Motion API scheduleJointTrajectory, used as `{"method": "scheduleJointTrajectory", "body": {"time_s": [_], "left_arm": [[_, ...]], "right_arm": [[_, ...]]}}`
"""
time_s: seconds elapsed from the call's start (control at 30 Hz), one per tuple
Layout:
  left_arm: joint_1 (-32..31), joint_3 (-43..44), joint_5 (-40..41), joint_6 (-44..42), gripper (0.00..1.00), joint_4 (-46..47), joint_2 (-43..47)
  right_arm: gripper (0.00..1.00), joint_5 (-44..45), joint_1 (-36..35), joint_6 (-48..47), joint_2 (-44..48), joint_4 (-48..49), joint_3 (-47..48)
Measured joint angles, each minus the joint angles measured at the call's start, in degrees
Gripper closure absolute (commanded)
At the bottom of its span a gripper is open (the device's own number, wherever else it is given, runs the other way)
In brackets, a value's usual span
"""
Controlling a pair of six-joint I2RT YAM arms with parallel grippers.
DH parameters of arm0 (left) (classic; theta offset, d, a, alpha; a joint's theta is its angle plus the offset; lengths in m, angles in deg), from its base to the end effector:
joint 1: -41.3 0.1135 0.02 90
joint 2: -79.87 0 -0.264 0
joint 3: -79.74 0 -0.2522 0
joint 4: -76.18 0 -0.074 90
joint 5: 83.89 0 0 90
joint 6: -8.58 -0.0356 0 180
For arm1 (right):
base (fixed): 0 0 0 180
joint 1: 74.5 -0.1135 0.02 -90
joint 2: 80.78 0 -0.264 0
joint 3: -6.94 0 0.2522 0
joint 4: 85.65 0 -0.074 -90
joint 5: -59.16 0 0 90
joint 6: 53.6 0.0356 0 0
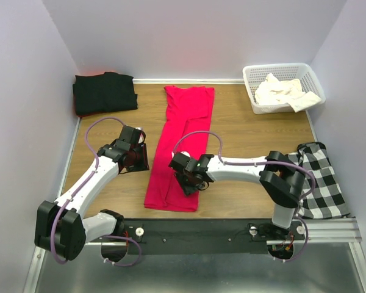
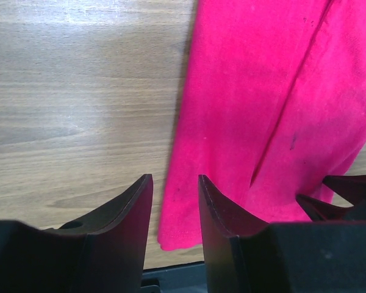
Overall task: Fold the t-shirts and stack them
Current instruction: Rotate the tshirt 90 degrees
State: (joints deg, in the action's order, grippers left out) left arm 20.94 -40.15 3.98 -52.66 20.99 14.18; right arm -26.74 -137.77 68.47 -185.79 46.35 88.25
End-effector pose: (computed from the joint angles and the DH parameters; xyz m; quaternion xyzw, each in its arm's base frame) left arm 0.2019 -0.0763 0.2339 -0.0662 0.9652 -0.1212 0.2220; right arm 0.1614 0.3147 0.1632 -0.2598 0.9518 0.0937 0.1331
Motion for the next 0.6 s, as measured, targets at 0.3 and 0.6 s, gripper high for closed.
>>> {"method": "scheduleJointTrajectory", "body": {"time_s": [0.3, 0.6], "left_arm": [[0.0, -0.1, 0.0, 0.0, 0.57, -0.1, 0.0], [-0.2, -4.3, -0.9, -0.2, 0.57, -0.1, 1.2]], "right_arm": [[0.51, -0.8, -0.6, 0.9, 6.4, 3.8, -8.7], [0.51, -1.6, -0.9, 4.0, 15.6, 3.1, -18.9]]}}
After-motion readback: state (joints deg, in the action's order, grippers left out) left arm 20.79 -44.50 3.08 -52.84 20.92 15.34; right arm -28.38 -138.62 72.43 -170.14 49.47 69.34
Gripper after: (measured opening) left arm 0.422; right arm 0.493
